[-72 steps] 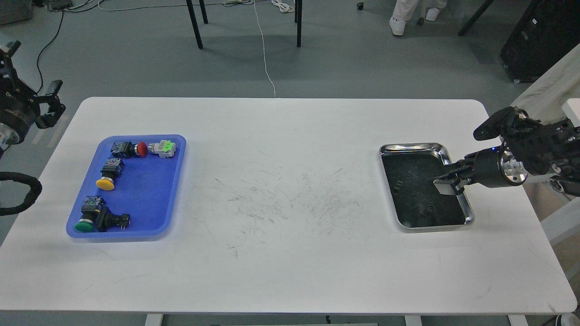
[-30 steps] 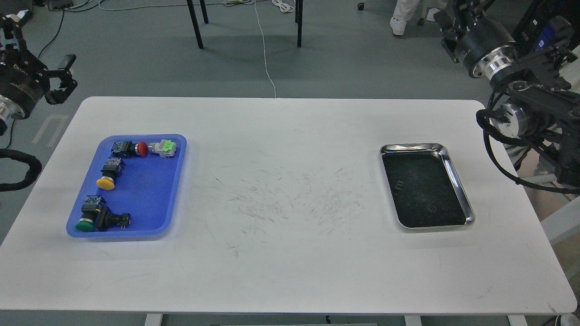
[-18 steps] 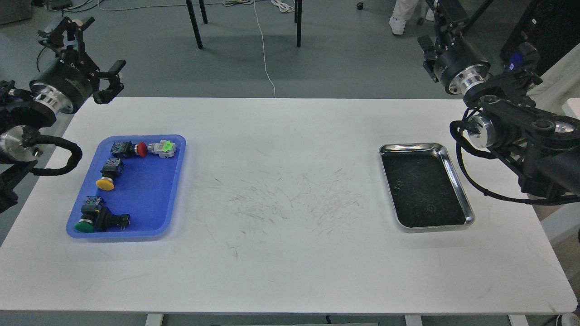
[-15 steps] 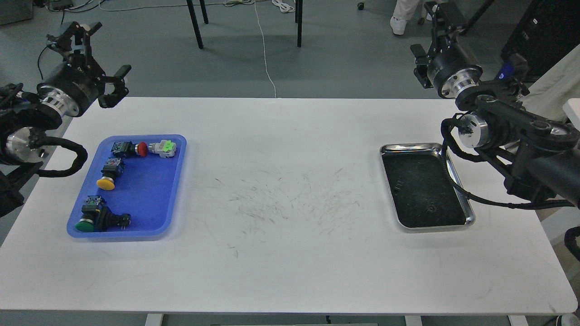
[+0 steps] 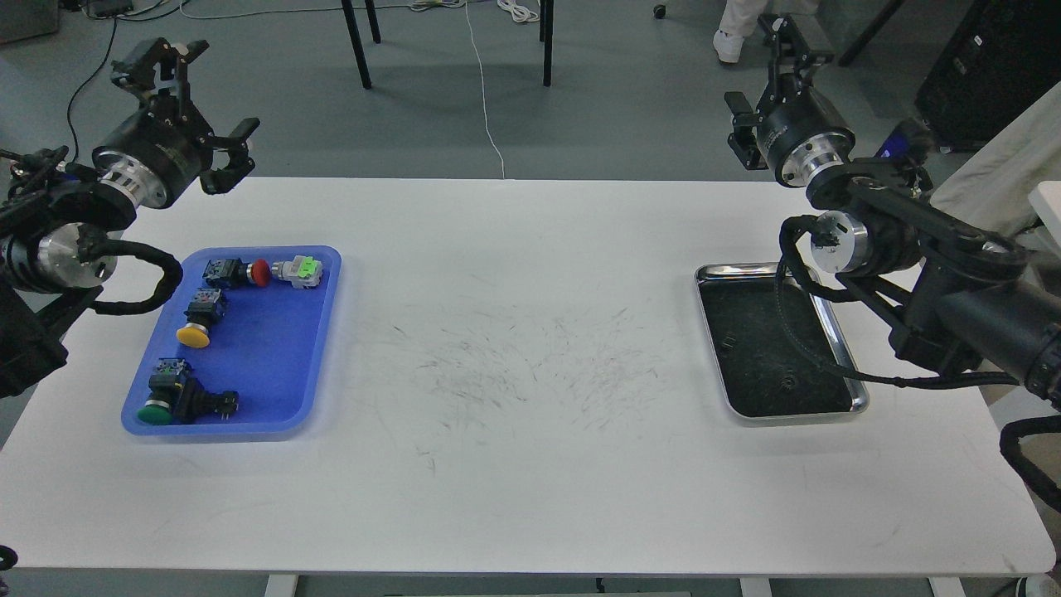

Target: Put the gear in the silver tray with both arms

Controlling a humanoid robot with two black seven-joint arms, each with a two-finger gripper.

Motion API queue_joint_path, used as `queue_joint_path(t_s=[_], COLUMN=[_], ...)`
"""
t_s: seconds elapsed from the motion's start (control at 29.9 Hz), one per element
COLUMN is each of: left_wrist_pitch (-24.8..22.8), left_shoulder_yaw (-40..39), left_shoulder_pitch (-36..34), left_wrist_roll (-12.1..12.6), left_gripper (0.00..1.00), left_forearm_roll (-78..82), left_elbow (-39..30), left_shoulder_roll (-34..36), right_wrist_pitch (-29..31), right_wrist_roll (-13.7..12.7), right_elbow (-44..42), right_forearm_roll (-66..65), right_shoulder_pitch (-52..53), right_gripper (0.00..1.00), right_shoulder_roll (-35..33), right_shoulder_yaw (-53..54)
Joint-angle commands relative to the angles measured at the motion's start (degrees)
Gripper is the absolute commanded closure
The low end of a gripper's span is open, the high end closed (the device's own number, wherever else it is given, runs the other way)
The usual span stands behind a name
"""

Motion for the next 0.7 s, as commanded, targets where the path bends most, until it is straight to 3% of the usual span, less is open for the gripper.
queue_joint_path(t_s=[0.0,0.43,0.67], left_wrist_pitch=[0.1,-1.6,-1.1], left_shoulder_yaw=[0.0,-7.6,-7.1], left_shoulder_pitch=[0.0,1.0,2.9], left_wrist_roll=[0.1,0.1,0.5], left_gripper=[0.01,0.01,0.01], left_forearm_roll=[0.0,-0.8,0.0], left_elbow=[0.0,0.7,2.8], left_shoulder_roll=[-0.1,-0.5,-3.0], right_wrist_pitch=[0.1,0.0,0.1], right_wrist_roll=[0.1,0.1,0.0], right_elbow=[-0.1,-0.1,-0.3], right_forearm_roll=[0.0,0.0,0.0], right_shoulder_pitch=[-0.1,-0.1,-0.2], right_gripper=[0.02,0.01,0.01], right_shoulder_roll=[0.0,-0.1,-0.5], right_shoulder_yaw=[0.1,0.9,0.9])
